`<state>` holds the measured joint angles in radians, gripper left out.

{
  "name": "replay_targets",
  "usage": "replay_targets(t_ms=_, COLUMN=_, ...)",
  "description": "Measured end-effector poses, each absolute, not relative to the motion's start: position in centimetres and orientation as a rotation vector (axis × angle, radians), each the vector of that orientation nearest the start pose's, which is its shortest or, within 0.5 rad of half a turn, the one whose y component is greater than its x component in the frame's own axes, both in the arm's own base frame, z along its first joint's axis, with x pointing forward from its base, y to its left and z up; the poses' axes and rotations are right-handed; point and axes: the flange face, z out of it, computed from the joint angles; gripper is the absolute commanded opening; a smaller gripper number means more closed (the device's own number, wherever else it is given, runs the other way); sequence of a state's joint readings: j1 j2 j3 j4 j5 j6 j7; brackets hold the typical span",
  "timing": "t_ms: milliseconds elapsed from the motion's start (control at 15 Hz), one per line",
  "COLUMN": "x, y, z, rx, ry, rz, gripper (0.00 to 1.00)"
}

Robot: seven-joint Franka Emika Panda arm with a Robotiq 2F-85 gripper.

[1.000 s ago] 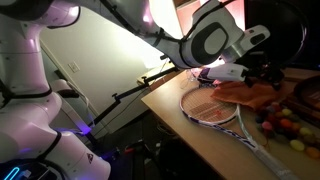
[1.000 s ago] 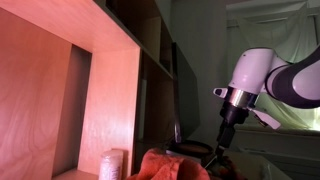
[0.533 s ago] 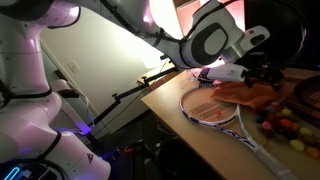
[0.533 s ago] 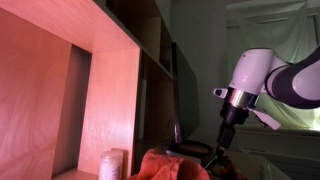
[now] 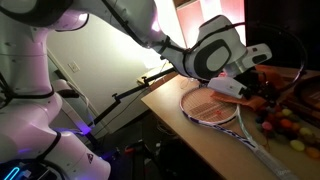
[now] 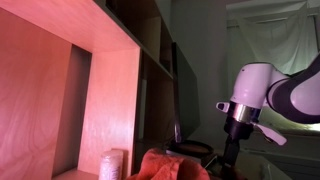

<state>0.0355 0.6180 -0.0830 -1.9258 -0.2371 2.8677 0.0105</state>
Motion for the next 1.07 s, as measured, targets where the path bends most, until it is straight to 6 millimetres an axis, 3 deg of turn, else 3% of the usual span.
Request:
replay_targets(t_ms=533, x=63.9, y=-6.2, z=14.5, rx=-3.218, ry=-0.227, rz=-0.383, gripper=1.00)
replay_targets(t_ms=933, x=64.3, y=-6.5, z=12.5, rx=-3.222, ry=-0.294, rz=-0.358, gripper=1.00)
replay_targets(t_ms=1000, x=64.4, y=-6.4, z=12.4, rx=-3.222, ry=-0.307, rz=-0.356, gripper=0.75)
replay_targets(t_ms=1067, x=64.5, y=-6.3, z=12.1, rx=-3.222, ry=-0.314, rz=-0.354, gripper=0.72)
